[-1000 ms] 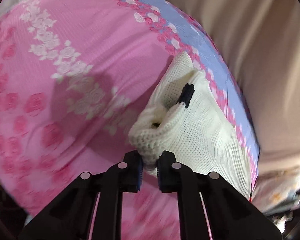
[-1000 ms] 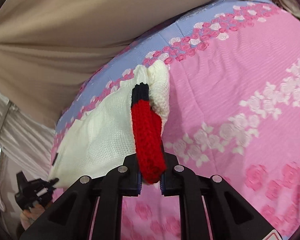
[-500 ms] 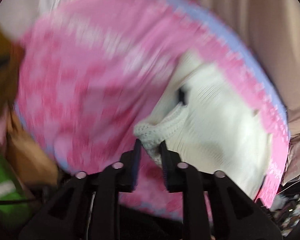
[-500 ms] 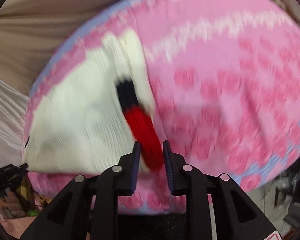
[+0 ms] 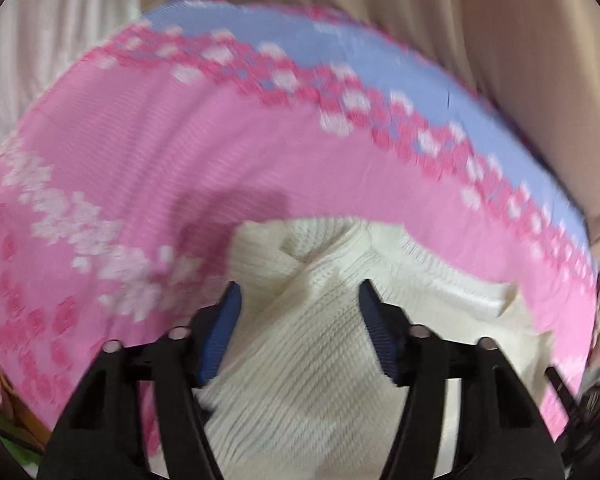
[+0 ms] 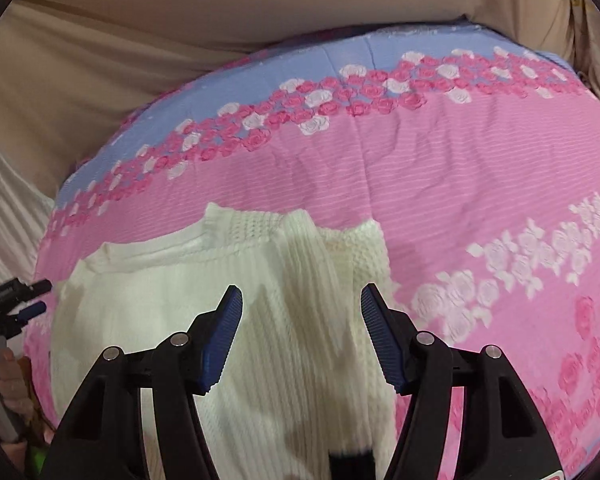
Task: Fold small clothes
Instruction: 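Lower both grippers onto the folded sweater and close them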
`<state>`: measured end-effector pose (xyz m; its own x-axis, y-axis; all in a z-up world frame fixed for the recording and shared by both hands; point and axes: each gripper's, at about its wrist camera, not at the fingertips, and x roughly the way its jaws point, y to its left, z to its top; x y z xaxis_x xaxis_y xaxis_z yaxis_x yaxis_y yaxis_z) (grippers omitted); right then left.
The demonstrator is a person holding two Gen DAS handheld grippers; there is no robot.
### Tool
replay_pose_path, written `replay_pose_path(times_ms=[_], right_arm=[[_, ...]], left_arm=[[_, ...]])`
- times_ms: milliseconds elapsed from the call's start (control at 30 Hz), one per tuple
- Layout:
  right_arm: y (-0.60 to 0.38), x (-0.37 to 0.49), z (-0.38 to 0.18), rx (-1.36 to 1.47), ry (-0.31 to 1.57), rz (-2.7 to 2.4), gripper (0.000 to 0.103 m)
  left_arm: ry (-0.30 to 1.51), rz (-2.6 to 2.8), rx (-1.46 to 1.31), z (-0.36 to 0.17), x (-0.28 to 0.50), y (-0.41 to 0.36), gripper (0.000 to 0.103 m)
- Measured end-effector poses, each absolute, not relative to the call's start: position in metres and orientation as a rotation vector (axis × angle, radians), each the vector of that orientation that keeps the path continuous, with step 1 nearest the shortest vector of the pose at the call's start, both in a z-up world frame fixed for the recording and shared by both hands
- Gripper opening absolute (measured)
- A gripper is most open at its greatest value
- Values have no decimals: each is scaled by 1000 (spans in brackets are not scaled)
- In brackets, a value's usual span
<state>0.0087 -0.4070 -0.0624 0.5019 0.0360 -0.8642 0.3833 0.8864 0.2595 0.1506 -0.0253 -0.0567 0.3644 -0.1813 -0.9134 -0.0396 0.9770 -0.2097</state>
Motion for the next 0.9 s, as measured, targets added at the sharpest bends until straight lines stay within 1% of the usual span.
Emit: replay_pose_path(times_ms=[33,67,133,233,267,300,400,433,467,500,600,667,700,767,833,867,900], right_arm=[[-408,16,-69,481,1051,-198,17],[-409,19,-72,495,1062,-197,12],[-410,17,-57,522,1002,-187,11],[-409,11,-25,512,909,-191,11],[-409,13,-22,503,897,-201,11],[-410,17,-25,495,903,-210,12],[-418,38,-69,473,1037,-254,17],[-421,37,-76,504,1051,-258,17],[-422,31,-70,534,1022,-259,19],[-421,22,-56,543,978,-262,21],[-406,-8,-15,480,887,-242,21],[-395,-25,-8,474,877,-194,20],[-389,-30,-13,471,905,-179,20],[-378,-32,-35,447,974,-168,16],[-376,-32,-67,413,1058,-217,14],[-381,-32,-80,423,1084,-242,12],[-388,-36,-85,461,1085,-258,4]], left_arm=[[1234,-99,-183,-70,156,-30,24],[1264,-106,-180,-78,159,-33,7],[1263,-129,-233,-76,160,-29,7],[1179,-159,-242,-49,160,-24,7],[1164,-157,-241,-45,164,-23,7],[1163,-153,-240,-46,169,-24,7],[1236,-149,-193,-75,189,-33,8],[1268,-113,-155,-86,191,-34,8],[1268,-110,-166,-86,189,-32,9],[1247,-125,-197,-79,182,-28,10],[1140,-132,-216,-38,146,-13,11],[1099,-149,-174,-22,123,-15,11],[1093,-158,-156,-18,115,-17,11],[1114,-193,-129,-23,99,-28,11],[1166,-189,-92,-45,92,-40,12],[1193,-168,-86,-57,92,-41,12],[1219,-143,-85,-68,93,-40,12]])
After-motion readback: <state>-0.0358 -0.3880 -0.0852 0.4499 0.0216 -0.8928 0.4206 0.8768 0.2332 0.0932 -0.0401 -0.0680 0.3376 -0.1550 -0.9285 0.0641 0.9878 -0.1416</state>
